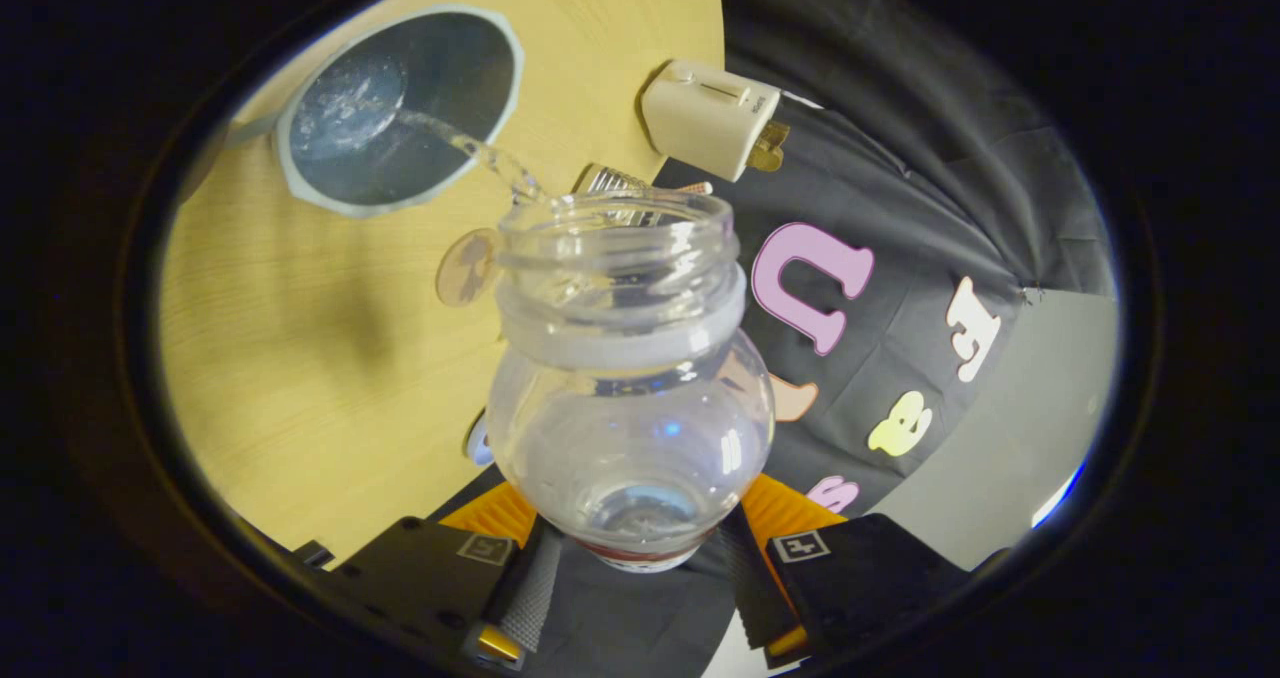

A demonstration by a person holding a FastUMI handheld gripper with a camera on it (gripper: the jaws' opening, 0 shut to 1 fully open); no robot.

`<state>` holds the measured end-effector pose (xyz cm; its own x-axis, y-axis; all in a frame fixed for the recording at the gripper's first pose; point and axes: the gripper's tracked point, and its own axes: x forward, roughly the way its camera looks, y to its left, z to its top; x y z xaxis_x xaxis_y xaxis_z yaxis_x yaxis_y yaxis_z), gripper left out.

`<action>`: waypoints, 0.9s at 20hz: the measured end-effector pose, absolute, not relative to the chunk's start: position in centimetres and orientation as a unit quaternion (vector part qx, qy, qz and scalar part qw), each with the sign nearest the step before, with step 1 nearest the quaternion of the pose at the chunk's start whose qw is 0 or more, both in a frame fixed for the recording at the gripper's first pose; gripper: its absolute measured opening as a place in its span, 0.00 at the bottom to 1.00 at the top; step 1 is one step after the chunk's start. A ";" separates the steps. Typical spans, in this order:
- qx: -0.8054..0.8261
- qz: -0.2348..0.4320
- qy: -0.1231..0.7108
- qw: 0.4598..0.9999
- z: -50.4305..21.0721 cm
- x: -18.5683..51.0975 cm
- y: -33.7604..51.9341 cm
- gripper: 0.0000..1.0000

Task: Take the bottle from table, then pour the juice into the cup, finally place the bottle on the coaster

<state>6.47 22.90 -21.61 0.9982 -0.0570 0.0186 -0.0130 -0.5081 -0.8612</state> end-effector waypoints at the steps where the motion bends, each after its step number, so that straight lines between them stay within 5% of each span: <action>1: -0.869 -0.024 0.018 0.494 -21.5 6.6 23.0 0.78; 18: -0.886 -0.029 0.006 0.463 -19.4 6.0 23.5 0.78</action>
